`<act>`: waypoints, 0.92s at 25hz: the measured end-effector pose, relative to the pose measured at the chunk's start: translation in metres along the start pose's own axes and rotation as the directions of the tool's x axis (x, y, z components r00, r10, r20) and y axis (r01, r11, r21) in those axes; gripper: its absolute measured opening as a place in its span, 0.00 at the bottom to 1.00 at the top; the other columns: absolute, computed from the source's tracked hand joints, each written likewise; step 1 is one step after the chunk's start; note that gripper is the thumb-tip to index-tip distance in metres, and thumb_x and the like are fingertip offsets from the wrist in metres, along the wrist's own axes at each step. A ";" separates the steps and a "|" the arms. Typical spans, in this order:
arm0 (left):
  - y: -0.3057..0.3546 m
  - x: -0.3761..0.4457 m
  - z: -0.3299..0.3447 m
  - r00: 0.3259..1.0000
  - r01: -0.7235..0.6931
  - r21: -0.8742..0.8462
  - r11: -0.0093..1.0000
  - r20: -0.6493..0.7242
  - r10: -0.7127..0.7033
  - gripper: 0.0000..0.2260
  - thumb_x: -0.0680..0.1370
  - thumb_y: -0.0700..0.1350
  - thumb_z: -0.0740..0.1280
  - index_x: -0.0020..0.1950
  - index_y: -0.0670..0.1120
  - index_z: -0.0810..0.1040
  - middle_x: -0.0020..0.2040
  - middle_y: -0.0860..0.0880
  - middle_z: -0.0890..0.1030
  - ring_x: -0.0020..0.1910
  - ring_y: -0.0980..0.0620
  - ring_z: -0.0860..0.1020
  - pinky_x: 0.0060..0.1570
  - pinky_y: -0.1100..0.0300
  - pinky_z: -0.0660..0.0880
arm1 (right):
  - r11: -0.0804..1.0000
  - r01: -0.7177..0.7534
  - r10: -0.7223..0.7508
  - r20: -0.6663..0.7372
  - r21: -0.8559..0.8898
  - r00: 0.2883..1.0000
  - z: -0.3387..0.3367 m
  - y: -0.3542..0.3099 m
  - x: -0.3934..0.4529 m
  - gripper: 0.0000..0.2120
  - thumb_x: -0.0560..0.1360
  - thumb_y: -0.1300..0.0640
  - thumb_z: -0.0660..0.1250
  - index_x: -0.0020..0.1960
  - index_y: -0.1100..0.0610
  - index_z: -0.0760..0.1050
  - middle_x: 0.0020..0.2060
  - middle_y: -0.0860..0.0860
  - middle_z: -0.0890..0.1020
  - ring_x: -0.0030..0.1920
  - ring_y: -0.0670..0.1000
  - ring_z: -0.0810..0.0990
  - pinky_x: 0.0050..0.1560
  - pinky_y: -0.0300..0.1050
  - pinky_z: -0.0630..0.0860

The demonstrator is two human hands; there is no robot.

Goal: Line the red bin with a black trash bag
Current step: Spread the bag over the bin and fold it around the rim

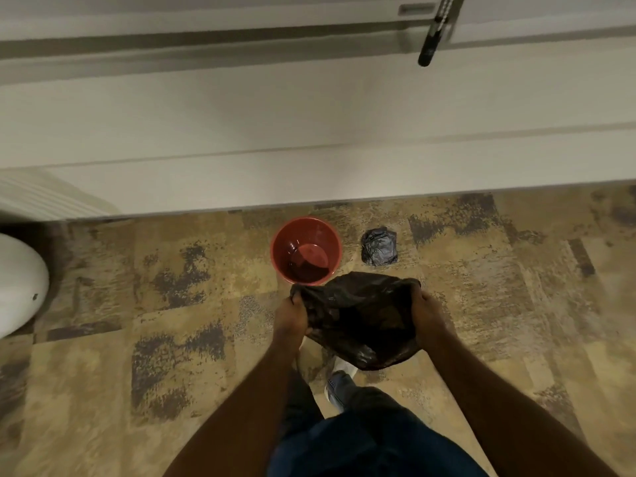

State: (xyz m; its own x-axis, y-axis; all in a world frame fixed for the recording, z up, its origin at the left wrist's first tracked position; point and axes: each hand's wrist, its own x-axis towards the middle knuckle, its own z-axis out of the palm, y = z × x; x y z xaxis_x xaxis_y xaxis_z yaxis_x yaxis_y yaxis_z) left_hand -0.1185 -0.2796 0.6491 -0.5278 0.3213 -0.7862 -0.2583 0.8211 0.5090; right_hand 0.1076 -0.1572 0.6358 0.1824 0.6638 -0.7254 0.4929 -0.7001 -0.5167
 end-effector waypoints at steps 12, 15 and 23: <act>0.011 0.131 -0.064 0.976 -0.132 0.010 0.991 -0.176 0.132 0.14 0.86 0.52 0.55 0.47 0.48 0.75 0.47 0.43 0.81 0.51 0.34 0.84 0.52 0.35 0.83 | 0.974 0.146 -0.137 -0.061 0.172 0.989 0.137 -0.076 0.050 0.21 0.83 0.52 0.66 0.32 0.52 0.70 0.31 0.51 0.72 0.34 0.50 0.70 0.38 0.48 0.65; 0.003 0.149 -0.068 0.952 -0.201 -0.035 0.979 -0.241 0.187 0.15 0.86 0.49 0.56 0.53 0.42 0.79 0.46 0.44 0.81 0.49 0.38 0.83 0.49 0.43 0.83 | 0.961 0.177 -0.162 -0.087 0.212 0.983 0.157 -0.072 0.060 0.19 0.83 0.54 0.65 0.33 0.52 0.70 0.31 0.50 0.70 0.33 0.49 0.68 0.35 0.44 0.63; -0.034 0.200 -0.068 0.958 -0.212 -0.006 0.977 -0.197 0.207 0.20 0.86 0.52 0.57 0.64 0.41 0.81 0.57 0.37 0.83 0.57 0.36 0.82 0.59 0.39 0.80 | 0.952 0.195 -0.168 -0.132 0.234 0.977 0.208 -0.036 0.092 0.10 0.84 0.57 0.64 0.45 0.60 0.74 0.41 0.57 0.72 0.42 0.54 0.68 0.43 0.51 0.65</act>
State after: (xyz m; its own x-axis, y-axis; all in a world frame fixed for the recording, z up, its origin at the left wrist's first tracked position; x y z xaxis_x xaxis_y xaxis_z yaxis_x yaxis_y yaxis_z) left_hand -0.2707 -0.2751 0.4987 -0.7185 0.3847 -0.5795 -0.1457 0.7314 0.6662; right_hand -0.0709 -0.1257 0.4931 0.2073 0.8008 -0.5619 0.3063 -0.5986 -0.7401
